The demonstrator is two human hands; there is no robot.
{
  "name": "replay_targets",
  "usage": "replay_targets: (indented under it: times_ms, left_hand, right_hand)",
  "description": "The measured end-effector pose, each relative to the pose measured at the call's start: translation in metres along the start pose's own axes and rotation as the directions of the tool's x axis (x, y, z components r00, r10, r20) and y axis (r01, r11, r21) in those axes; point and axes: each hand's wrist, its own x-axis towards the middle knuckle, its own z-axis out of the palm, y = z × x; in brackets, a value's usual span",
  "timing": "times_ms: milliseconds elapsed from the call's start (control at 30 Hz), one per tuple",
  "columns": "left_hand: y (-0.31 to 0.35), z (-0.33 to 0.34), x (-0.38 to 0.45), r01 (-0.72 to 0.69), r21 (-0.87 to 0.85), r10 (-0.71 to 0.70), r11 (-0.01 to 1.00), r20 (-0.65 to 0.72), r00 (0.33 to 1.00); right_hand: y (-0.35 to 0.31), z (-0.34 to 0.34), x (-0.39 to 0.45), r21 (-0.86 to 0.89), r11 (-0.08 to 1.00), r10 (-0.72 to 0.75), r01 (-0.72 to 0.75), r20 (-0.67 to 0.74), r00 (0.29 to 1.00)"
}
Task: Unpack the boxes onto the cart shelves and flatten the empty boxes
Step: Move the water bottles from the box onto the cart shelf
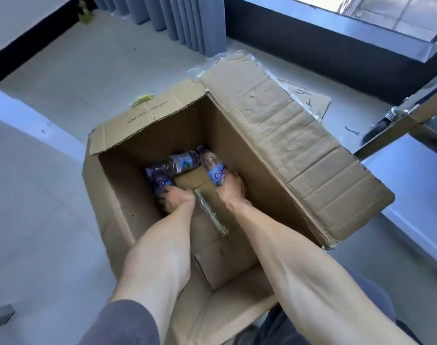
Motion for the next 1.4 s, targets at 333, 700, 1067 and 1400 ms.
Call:
replay_targets:
  times_ms: [333, 700, 1067, 1400]
  left_hand:
    - [0.046, 0.014, 0.067, -0.324, 0.439, 0.39, 0.838, -0.068, 0.918]
    - [0.015, 0.084, 0.054, -0.235, 0.342, 0.246, 0.91, 0.012, 0.969]
    - [0.014, 0.056, 0.049, -0.125, 0.178, 0.084, 0.976, 0.22, 0.972]
    - [-0.042, 0.003, -0.093, 0.357, -0.378, -0.187, 0.854, 0.417, 0.89]
  right_hand:
    - [0.005, 0.042, 0.043, -0.134, 0.988, -0.038, 0.073, 0.244, 0.969]
    - [-0.01, 0.073, 0.078, -0.27, 0.953, 0.176, -0.139, 0.118, 0.977]
    - [0.043, 0.097, -0.007, -0.366, 0.923, 0.247, -0.121, 0.318, 0.915]
    - [0.036, -0.015, -0.06, 0.198, 0.751, 0.353, -0.63, 0.685, 0.637]
